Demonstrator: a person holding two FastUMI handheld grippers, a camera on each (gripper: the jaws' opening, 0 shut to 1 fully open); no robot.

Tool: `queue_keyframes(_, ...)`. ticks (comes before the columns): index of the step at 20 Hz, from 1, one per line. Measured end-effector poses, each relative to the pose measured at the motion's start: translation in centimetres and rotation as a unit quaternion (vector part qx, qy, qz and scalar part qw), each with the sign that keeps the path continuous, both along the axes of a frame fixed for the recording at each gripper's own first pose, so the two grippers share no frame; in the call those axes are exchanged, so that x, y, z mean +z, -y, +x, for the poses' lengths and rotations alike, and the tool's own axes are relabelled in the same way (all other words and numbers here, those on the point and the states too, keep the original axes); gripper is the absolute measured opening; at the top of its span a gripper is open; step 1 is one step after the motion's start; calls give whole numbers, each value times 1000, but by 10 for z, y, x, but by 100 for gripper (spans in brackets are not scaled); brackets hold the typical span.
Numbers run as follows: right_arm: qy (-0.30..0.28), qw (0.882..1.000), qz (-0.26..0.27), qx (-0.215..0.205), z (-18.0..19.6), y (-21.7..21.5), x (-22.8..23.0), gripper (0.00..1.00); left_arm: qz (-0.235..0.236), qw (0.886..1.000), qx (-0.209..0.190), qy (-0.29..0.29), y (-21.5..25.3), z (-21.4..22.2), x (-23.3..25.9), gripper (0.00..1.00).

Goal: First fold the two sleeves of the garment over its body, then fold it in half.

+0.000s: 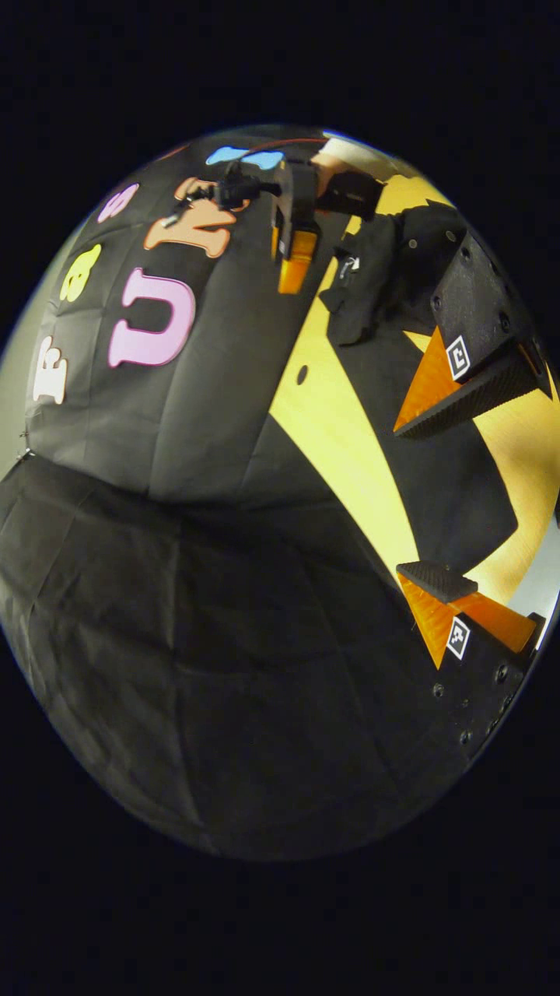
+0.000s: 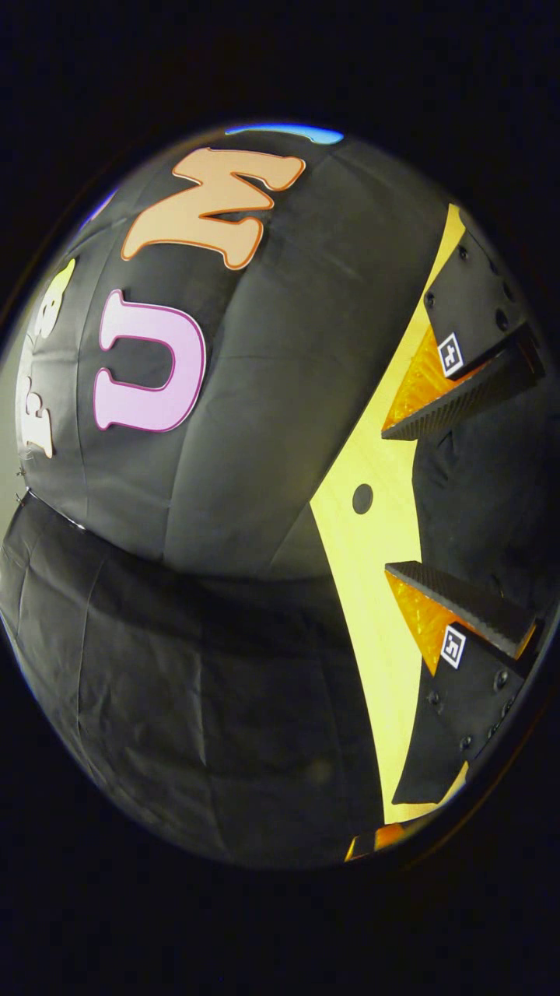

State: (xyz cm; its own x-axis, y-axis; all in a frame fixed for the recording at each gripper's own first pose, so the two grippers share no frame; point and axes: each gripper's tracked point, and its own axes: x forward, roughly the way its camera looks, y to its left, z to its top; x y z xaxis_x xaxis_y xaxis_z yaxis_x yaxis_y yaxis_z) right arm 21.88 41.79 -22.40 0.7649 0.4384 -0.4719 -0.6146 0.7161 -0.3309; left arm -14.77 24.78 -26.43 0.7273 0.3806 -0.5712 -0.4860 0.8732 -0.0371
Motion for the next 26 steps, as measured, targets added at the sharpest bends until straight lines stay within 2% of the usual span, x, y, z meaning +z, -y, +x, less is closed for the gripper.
queue_keyframes(3,-1,1000,10,-9,-4,11,8,99,-6,997,4,-71,-1,-8,-35,95)
queue_keyframes(5,8,1000,14,-14,-6,18,18,100,-7,996,11,-93,0,-1,-57,96)
queue_keyframes(9,16,999,23,-18,-6,28,33,99,-1,992,26,-122,1,-2,-72,96)
queue_keyframes(14,8,999,37,-34,-14,34,36,99,35,990,-8,-136,6,-4,-80,94)
queue_keyframes(17,1,998,55,-43,-24,40,36,99,40,991,-10,-129,11,4,-75,75)
queue_keyframes(18,1,997,56,-46,-28,44,36,99,43,991,-13,-128,16,7,-79,63)
queue_keyframes(19,1,997,57,-49,-30,48,38,99,44,990,-17,-129,21,10,-80,58)
queue_keyframes(21,6,997,57,-55,-37,61,44,96,52,989,-21,-135,25,15,-80,34)
queue_keyframes(22,11,997,55,-58,-41,70,47,100,58,988,-24,-139,27,15,-79,22)
queue_keyframes(24,18,997,46,-62,-50,93,51,100,69,985,-29,-153,28,17,-79,5)
queue_keyframes(26,20,996,39,-72,-59,124,51,99,75,984,-34,-160,26,19,-77,0)
